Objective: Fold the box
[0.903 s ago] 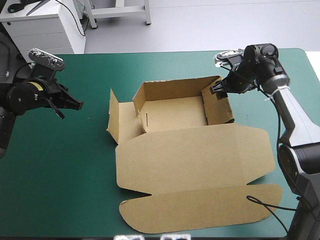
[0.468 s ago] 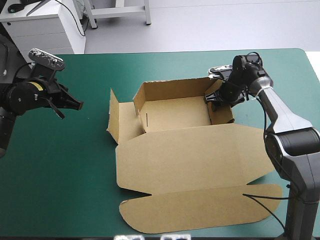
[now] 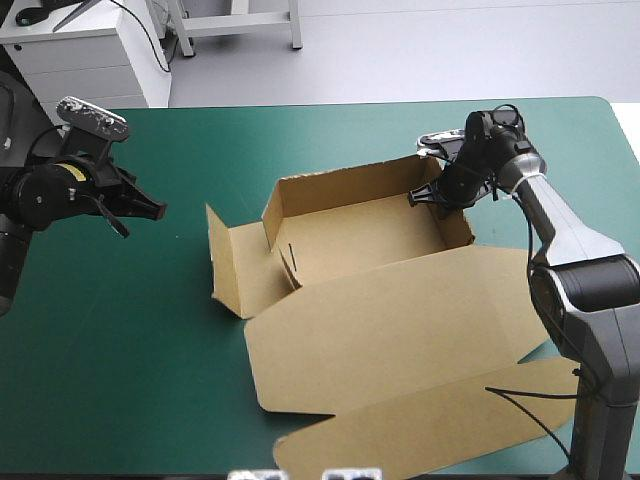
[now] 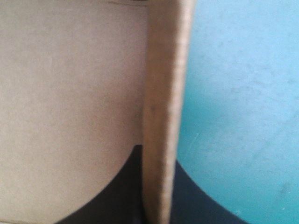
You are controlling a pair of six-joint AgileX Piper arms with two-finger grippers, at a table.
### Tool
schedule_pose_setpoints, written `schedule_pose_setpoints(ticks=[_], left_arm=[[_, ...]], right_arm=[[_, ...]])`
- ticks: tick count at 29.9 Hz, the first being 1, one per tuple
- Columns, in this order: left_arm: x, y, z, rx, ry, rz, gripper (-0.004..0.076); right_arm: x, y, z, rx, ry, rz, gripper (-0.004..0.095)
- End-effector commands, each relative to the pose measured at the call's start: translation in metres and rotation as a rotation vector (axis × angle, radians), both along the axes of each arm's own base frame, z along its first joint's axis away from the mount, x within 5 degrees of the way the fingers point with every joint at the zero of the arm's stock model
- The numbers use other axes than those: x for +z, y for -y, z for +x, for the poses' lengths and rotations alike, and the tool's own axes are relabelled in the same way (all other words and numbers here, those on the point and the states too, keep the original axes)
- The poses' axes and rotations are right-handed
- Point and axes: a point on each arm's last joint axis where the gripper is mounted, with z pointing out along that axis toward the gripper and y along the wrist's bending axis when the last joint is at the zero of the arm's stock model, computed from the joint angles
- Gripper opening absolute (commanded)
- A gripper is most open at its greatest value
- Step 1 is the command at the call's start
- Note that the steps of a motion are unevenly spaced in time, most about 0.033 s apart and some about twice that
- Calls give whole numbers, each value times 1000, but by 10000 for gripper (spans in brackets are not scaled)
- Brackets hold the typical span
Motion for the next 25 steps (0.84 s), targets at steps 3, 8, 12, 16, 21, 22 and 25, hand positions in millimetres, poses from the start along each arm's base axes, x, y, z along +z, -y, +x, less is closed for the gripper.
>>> schedule_pose_setpoints(ticks=[3,8,12,16,21,22,25], left_arm=[[19,0,-7,4,109,-26,8],[19,0,-7,7,105,-29,8],[19,-1,-7,31,104,-40,8],[20,-1,-6,32,118,-40,8],[21,-1,-6,32,129,-41,8],[21,-1,-6,32,130,-39,8],[21,-3,-6,46,132,-19,8]], right_arm=[[36,3,-8,2,73,26,-18],[55,9,-15,-5,117,36,-18],[82,26,-25,-42,179,52,-18],[113,47,-39,-77,247,144,-18],[154,67,-63,-87,353,269,-19],[160,70,-67,-88,372,273,-19],[179,79,-82,-104,427,298,-19]])
